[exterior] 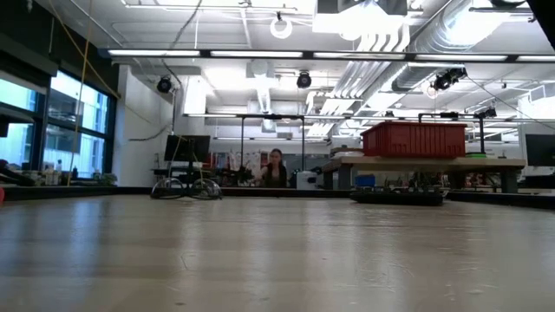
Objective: Coil cords
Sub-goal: Coil the black wire on the black spool
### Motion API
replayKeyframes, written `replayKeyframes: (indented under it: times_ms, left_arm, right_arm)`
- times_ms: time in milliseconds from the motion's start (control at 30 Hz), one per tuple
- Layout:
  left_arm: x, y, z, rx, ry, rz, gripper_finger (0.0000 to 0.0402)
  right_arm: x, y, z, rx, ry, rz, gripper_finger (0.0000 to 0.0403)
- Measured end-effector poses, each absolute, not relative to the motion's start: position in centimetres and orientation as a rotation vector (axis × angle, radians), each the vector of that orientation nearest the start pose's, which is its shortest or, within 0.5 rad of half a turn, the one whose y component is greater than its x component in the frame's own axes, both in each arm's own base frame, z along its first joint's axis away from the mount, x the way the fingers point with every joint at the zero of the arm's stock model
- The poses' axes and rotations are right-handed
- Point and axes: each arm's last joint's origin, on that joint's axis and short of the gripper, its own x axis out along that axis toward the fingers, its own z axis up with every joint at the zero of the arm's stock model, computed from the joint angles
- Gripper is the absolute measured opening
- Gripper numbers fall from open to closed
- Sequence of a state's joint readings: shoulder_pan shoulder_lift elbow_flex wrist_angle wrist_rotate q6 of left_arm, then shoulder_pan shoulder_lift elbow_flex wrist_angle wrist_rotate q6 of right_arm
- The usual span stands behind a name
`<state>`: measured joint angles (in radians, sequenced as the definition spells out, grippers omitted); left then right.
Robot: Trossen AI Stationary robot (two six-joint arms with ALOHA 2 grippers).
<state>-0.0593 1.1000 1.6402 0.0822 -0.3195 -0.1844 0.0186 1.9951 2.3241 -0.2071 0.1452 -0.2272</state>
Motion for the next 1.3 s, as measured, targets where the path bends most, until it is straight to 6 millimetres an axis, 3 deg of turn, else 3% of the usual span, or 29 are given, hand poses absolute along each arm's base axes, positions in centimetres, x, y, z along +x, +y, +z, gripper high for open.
replayKeyframes:
  times_ms: [233,467,733,1033,1300]
  left_arm:
    - [17.3,-0.1,56.7,-0.472,-0.623,0.136,0.0001]
    - [17.8,-0.3,56.3,-0.673,-0.584,0.026,0.0001]
    - [17.7,-0.3,56.4,-0.663,-0.597,0.035,0.0001]
    - [17.8,-0.3,56.3,-0.601,-0.58,0.046,0.0001]
    - [16.7,-0.3,56.7,-0.602,-0.61,0.036,0.0001]
  right_arm:
    - [46.0,1.4,47.9,-0.216,-0.219,-0.084,0.0001]
    - [46.0,1.3,48.0,-0.264,-0.231,-0.087,0.0]
    - [46.1,1.4,47.8,-0.169,-0.236,-0.013,0.0009]
    - [45.4,1.5,48.8,-0.068,-0.272,0.019,0.0099]
    - [45.3,0.5,48.4,-0.104,-0.202,-0.045,0.0105]
